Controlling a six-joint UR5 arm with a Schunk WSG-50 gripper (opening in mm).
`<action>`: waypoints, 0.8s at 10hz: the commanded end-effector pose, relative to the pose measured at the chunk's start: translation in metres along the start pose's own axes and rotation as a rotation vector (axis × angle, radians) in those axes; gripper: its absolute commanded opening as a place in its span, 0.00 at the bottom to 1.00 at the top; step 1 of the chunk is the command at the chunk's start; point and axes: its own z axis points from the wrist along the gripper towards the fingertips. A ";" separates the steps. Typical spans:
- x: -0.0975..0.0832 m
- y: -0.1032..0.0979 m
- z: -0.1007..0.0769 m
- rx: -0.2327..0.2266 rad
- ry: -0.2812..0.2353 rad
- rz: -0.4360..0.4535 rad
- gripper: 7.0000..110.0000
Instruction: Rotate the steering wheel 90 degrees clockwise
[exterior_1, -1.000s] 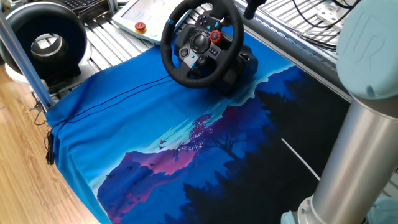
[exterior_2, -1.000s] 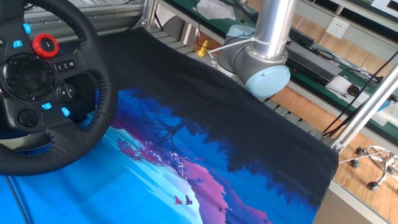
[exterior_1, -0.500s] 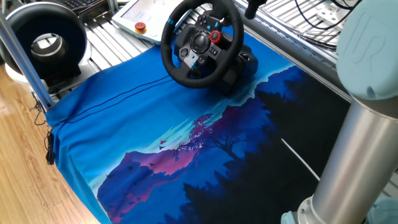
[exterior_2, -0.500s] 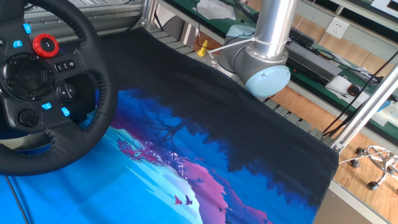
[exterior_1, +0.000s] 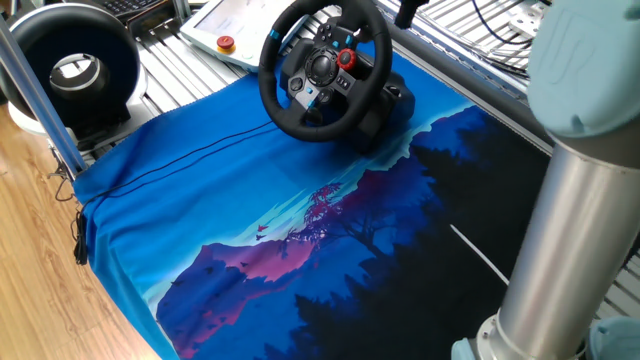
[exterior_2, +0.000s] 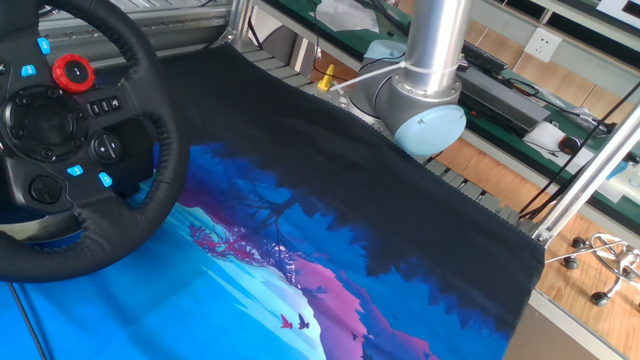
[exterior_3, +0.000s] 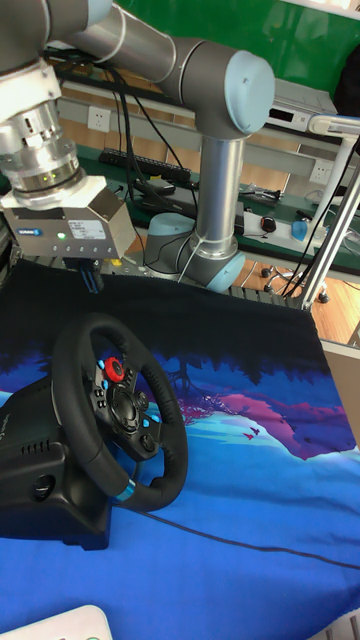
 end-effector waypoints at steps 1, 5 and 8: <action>-0.016 0.004 0.002 -0.006 0.007 -0.029 0.00; -0.025 0.003 0.006 0.002 0.010 -0.044 0.00; -0.015 0.004 0.003 -0.012 0.030 -0.045 0.00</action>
